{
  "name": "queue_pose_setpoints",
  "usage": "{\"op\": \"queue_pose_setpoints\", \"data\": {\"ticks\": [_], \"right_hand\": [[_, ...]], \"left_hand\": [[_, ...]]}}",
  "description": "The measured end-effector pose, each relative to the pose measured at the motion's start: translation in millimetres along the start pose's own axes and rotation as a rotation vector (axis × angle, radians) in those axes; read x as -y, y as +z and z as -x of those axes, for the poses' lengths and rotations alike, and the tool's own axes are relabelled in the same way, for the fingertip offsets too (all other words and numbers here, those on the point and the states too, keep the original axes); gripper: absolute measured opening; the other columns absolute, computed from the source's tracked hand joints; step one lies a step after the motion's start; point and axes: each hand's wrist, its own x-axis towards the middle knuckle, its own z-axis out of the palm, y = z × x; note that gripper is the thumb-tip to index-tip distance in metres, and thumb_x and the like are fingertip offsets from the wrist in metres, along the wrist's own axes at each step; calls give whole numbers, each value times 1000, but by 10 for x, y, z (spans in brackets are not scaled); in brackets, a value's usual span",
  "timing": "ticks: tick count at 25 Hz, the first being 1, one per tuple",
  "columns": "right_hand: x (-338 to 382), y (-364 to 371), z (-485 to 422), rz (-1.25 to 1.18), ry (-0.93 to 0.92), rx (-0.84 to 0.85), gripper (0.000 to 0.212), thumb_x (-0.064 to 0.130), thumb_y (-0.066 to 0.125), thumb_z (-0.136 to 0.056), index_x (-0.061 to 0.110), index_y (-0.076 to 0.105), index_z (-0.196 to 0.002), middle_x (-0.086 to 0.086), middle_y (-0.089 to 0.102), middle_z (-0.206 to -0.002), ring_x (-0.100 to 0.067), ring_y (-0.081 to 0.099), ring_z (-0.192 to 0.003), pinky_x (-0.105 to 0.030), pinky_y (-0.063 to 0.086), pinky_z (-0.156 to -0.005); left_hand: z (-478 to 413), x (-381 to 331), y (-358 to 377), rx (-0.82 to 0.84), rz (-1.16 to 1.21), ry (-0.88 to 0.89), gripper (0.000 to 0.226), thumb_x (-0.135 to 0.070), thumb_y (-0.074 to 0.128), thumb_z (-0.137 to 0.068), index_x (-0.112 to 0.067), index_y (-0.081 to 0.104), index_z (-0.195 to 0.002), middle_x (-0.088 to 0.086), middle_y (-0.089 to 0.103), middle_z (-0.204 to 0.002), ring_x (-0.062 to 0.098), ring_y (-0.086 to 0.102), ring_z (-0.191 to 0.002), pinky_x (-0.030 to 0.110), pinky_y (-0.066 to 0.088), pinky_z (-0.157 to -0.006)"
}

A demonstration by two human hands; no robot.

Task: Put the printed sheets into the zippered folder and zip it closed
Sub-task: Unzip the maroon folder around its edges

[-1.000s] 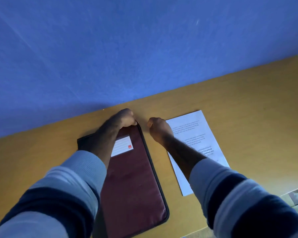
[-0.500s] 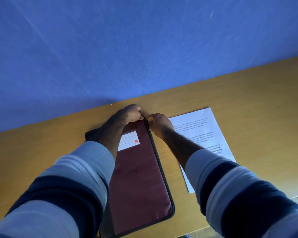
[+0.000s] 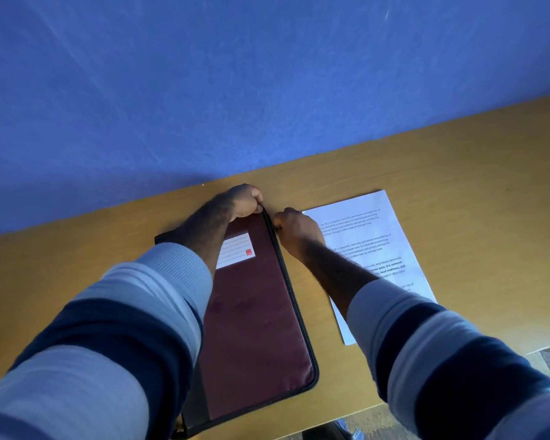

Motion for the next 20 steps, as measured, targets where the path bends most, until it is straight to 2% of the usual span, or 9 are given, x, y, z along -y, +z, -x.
{"op": "queue_pose_setpoints", "data": {"ticks": [3,7,12,15,18,20], "right_hand": [[-84,50,232,38,-72,-29,11,16,55,-95,14,66,-93,-8,62,-94,-33,65,-77,-38,55,-62],[-135,103,571,40,-100,-55,10,10,54,-93,11,63,-88,-8,60,-90,-33,63,-72,-39,54,-57],[-202,220,1101,35,-102,-80,12,0,58,-88,11,63,-89,-8,56,-86,-32,59,-72,-39,52,-52],[-279,327,1449,19,-87,-84,12,3,59,-88,12,65,-91,-7,57,-87,-31,60,-76,-40,53,-52],[-309,419,1714,-35,-35,-82,12,8,57,-89,14,66,-93,-6,59,-91,-32,60,-80,-42,53,-55],[-304,433,1761,-69,0,-89,14,9,54,-90,15,67,-92,-6,58,-92,-33,59,-80,-42,52,-56]], "left_hand": [[10,15,19,-6,4,17,12,-6,63,-96,-13,72,-97,3,65,-113,21,57,-115,31,42,-88],[12,22,56,-29,-27,19,14,-8,62,-96,-18,70,-89,4,64,-118,17,54,-107,32,42,-87],[13,56,158,-97,-64,58,13,-9,61,-97,-17,70,-91,6,67,-119,18,57,-105,31,43,-84],[32,70,194,-122,-115,82,13,-9,58,-98,-13,69,-98,9,67,-121,25,60,-114,32,44,-88],[165,-49,303,-225,-362,97,17,-7,53,-97,-7,62,-112,14,65,-121,33,62,-111,42,50,-96],[396,-170,515,-364,-528,213,25,-14,56,-96,-7,57,-121,14,62,-124,34,60,-112,46,44,-102]]}}
